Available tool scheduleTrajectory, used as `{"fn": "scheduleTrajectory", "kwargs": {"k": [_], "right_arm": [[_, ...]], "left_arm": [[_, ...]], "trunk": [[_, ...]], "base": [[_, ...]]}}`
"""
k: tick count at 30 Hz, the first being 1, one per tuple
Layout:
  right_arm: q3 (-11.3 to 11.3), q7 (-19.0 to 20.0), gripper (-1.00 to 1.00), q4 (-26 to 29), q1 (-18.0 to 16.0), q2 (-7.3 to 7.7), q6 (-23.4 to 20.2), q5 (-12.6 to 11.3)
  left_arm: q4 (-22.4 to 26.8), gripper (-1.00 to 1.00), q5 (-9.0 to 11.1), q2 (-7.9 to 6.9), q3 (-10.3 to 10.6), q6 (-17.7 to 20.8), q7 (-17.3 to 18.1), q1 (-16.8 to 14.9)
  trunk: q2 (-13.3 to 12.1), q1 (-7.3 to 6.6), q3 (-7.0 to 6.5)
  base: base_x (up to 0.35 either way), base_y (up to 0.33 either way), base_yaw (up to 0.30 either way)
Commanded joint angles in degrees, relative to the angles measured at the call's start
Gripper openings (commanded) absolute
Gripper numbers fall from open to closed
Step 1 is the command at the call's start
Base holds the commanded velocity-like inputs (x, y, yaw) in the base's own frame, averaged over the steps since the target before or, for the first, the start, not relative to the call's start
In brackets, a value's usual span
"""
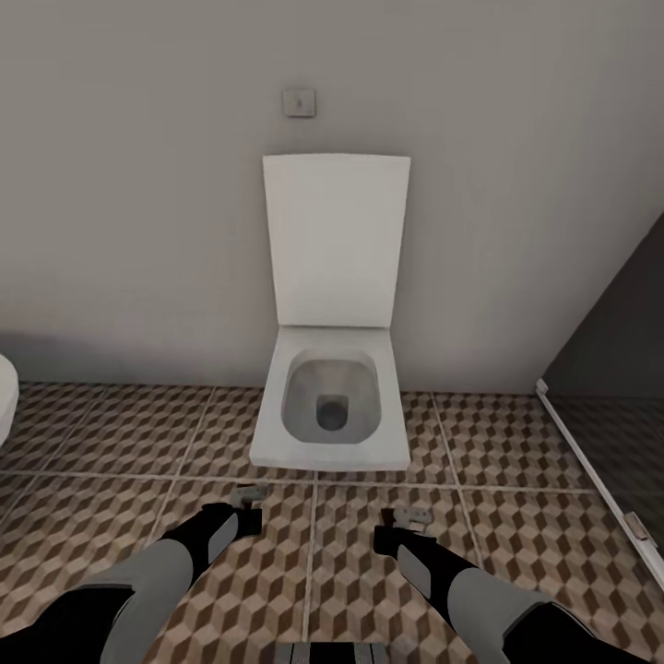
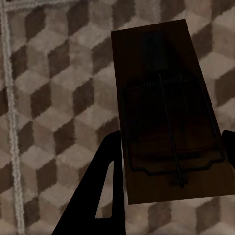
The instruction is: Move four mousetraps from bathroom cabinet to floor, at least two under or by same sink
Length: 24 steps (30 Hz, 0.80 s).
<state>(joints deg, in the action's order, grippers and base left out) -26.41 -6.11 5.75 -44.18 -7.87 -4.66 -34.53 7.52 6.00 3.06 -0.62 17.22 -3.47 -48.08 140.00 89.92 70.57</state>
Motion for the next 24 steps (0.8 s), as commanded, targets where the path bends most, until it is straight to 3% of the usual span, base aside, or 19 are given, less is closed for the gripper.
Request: {"fn": "scheduleTrajectory", "kwargs": {"k": [1,6,24], "right_arm": [[-0.5,-0.3,-1.00,0.1,0.0,0.00,-0.4,-0.4],[-0.5,-0.3,-1.00,0.1,0.0,-0.01,-0.5,-0.4],[-0.5,-0.4,-1.00,0.2,0.0,0.05,-0.6,-0.4]], "left_arm": [[0.1,-1.00,0.4,0.02,0.0,0.4,-0.4,0.0],[0.1,-1.00,0.4,0.02,0.0,0.4,-0.4,0.0],[0.1,-1.00,0.4,-0.19,0.0,0.4,-0.3,0.0]], "trunk": [[0.4,0.21,0.22],[2.4,1.31,1.13],[2.4,1.31,1.93]], "base": [[0.000,0.000,0.000],[0.000,0.000,0.000],[0.000,0.000,0.000]]}}
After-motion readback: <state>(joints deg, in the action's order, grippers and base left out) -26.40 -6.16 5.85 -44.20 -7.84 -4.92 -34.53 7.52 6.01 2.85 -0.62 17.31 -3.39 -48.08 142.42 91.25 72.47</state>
